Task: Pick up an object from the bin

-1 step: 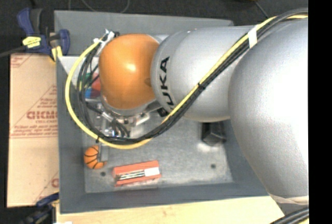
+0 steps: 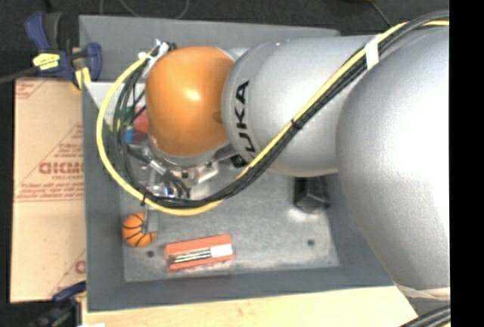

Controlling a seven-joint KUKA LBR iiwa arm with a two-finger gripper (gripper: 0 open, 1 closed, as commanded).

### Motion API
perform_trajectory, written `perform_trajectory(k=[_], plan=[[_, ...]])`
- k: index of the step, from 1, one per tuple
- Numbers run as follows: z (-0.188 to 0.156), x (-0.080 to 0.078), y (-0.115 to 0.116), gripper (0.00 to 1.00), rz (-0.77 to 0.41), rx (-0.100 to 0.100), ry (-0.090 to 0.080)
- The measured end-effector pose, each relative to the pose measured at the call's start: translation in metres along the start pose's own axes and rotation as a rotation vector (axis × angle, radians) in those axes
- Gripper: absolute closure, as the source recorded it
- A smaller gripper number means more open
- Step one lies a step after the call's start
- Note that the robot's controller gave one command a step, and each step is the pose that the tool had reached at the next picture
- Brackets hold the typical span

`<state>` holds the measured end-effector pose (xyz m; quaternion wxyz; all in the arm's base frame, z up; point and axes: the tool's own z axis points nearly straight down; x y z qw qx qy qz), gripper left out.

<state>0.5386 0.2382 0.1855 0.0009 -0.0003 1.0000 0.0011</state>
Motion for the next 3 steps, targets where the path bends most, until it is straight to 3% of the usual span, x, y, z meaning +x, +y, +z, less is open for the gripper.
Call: perform_trajectory(k=[1,2,3], plan=[[0.042,0.014,-0.039,0.0,-0.056,0.0,-0.006],[0.075,0.011,-0.059,0.0,-0.109,0.007,0.002],[0.082,0.041,-0.07,0.0,-0.106,0.001,-0.001]])
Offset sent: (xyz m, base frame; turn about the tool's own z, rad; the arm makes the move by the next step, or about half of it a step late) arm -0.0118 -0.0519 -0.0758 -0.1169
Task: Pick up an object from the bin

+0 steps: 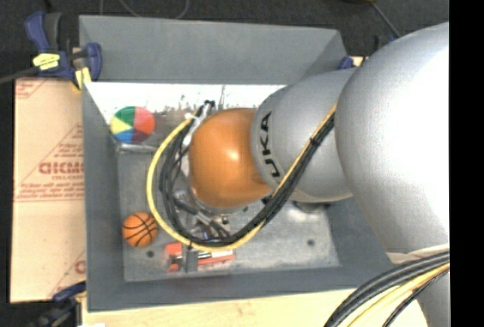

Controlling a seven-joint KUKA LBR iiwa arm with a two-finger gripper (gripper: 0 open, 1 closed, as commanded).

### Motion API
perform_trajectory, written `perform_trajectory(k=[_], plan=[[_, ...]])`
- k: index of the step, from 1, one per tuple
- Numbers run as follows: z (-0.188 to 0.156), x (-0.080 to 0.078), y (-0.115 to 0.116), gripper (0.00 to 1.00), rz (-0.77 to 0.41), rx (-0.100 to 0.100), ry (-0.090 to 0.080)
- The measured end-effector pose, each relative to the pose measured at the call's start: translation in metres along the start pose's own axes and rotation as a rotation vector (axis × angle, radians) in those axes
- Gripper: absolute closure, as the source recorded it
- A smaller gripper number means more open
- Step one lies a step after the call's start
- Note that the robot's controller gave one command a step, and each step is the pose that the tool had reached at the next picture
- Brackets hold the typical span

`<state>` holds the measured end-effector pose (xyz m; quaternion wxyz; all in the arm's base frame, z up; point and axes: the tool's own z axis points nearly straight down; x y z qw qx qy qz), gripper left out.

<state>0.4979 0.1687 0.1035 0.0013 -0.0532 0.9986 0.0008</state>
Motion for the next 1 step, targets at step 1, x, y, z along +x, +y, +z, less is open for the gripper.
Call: perform_trajectory(k=[1], plan=[[-0.0263,0.0029,-0.0411,0.0,-0.116,0.001,0.005]])
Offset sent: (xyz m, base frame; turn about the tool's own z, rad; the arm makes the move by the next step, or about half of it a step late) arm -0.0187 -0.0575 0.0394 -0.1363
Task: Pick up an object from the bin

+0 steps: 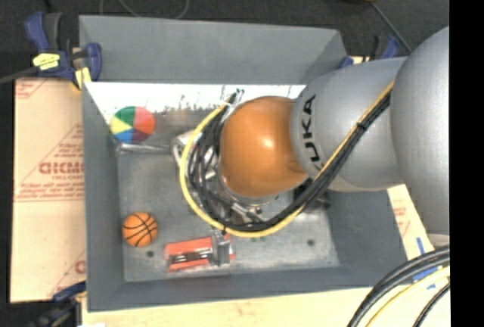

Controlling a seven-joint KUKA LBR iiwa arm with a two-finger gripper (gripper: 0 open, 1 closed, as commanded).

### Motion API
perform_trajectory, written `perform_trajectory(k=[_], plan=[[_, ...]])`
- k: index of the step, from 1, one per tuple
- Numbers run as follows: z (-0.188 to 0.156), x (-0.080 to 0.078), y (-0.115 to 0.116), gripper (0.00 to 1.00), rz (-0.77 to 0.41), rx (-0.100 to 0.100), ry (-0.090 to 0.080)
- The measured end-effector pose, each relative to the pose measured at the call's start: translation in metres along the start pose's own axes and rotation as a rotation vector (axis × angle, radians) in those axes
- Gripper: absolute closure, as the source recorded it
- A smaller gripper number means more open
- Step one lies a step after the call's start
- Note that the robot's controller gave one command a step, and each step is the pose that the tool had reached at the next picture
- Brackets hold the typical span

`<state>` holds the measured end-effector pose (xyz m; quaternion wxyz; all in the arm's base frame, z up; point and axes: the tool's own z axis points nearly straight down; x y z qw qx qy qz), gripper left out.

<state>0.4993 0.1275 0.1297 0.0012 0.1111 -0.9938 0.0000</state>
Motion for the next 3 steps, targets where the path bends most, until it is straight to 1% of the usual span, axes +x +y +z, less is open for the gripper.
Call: perform_trajectory(k=[1,2,3], plan=[[-0.013,0.013,-0.02,0.0,-0.026,0.002,-0.006],[0.035,0.013,0.006,0.0,-0.029,-0.001,-0.011],[0.057,0.012,0.008,0.0,-0.111,0.0,-0.01]])
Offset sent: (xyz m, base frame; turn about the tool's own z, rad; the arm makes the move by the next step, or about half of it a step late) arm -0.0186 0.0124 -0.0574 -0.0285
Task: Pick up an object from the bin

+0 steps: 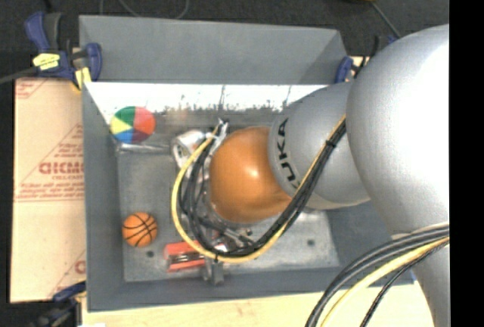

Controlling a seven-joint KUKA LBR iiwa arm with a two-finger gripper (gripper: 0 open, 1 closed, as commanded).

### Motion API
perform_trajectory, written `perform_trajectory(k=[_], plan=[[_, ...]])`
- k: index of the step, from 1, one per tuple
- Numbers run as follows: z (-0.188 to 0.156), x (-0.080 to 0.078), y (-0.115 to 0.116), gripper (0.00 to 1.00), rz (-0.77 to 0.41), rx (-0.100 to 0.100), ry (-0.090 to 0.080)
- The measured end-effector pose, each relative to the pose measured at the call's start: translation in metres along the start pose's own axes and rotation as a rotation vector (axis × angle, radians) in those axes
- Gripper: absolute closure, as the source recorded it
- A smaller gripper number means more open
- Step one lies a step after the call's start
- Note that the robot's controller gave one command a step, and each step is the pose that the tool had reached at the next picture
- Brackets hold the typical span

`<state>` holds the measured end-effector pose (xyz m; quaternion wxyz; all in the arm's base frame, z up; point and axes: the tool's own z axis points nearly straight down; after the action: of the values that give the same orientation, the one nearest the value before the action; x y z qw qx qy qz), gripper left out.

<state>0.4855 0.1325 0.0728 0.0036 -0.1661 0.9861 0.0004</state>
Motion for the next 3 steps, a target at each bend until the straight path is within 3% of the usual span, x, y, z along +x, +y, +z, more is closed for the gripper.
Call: perform_trajectory(k=[1,2,3], plan=[[0.003,-0.004,0.0,1.0,0.157,-0.001,0.006],[0.003,-0.004,0.0,1.0,0.159,-0.001,0.006],[-0.073,0.009,-0.016,1.0,0.162,0.0,0.007]])
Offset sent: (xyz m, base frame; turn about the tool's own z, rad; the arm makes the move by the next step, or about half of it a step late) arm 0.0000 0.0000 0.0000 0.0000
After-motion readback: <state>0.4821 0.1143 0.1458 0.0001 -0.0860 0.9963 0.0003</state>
